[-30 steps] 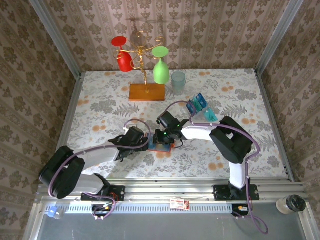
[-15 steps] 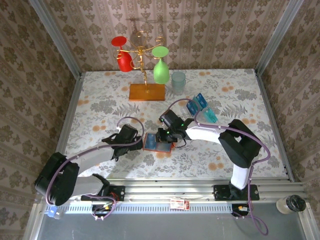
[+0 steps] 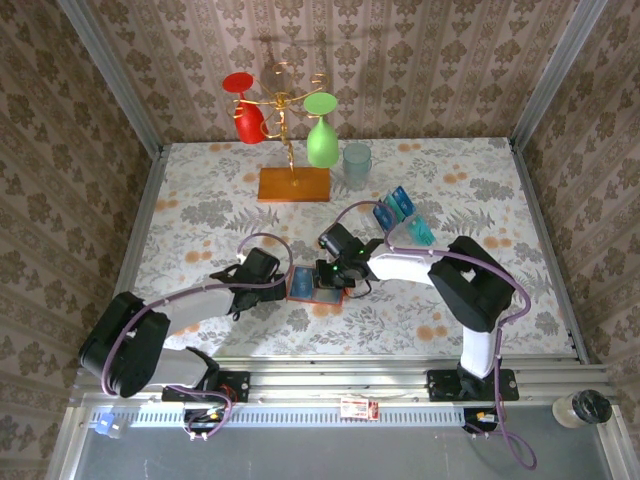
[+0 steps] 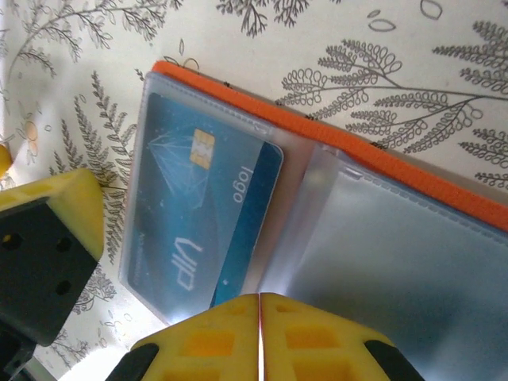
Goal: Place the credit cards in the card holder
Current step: Insert the credit card into the card slot, then move the card holder to the center of the table.
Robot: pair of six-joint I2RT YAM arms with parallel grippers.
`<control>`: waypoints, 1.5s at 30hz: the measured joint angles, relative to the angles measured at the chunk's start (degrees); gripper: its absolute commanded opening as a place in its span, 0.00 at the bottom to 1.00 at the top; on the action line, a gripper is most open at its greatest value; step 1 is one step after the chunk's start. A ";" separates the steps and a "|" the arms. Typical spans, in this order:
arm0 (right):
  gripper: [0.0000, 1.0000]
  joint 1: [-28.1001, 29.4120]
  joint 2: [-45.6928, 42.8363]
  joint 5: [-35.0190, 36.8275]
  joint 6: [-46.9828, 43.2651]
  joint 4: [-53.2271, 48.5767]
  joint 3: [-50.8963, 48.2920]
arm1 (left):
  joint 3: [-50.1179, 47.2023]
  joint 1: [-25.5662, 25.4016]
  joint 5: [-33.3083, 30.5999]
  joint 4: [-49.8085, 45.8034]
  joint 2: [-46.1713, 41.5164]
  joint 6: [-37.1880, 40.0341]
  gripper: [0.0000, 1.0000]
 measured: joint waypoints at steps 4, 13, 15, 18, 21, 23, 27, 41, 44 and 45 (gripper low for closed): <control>0.09 0.55 0.63 -0.02 0.00 0.02 0.15 | 0.13 -0.07 -0.07 0.00 0.48 0.00 1.00; 0.09 1.86 1.86 -0.07 -0.02 -0.04 2.10 | 0.37 -0.44 -0.52 0.31 1.16 0.00 1.00; 0.09 2.10 2.58 -0.11 -0.04 -0.15 2.86 | 0.39 -0.52 -0.59 0.46 1.27 -0.02 1.00; 0.09 2.27 3.72 -0.48 -0.04 -0.26 4.11 | 0.39 -0.76 -0.76 0.59 1.40 -0.02 1.00; 0.09 2.38 4.39 -0.83 -0.04 -0.24 4.81 | 0.39 -0.76 -0.87 0.83 1.46 -0.02 1.00; 0.09 2.38 4.50 -1.01 -0.04 -0.26 4.94 | 0.39 -0.76 -0.90 0.92 1.46 -0.02 1.00; 0.09 2.40 4.50 -1.16 -0.02 -0.24 4.94 | 0.39 -0.87 -1.07 1.05 1.55 -0.02 1.00; 0.23 1.46 -2.49 -0.59 -0.46 -1.57 1.60 | 0.22 -1.25 -0.55 0.85 -0.11 -0.02 1.00; 0.35 0.33 -9.35 1.09 -1.46 -3.13 -0.55 | 0.11 -1.40 2.10 0.28 -2.01 -0.04 1.00; 0.39 -0.04 -11.50 1.84 -1.73 -3.54 -1.25 | 0.11 -1.55 2.75 0.15 -2.78 -0.04 1.00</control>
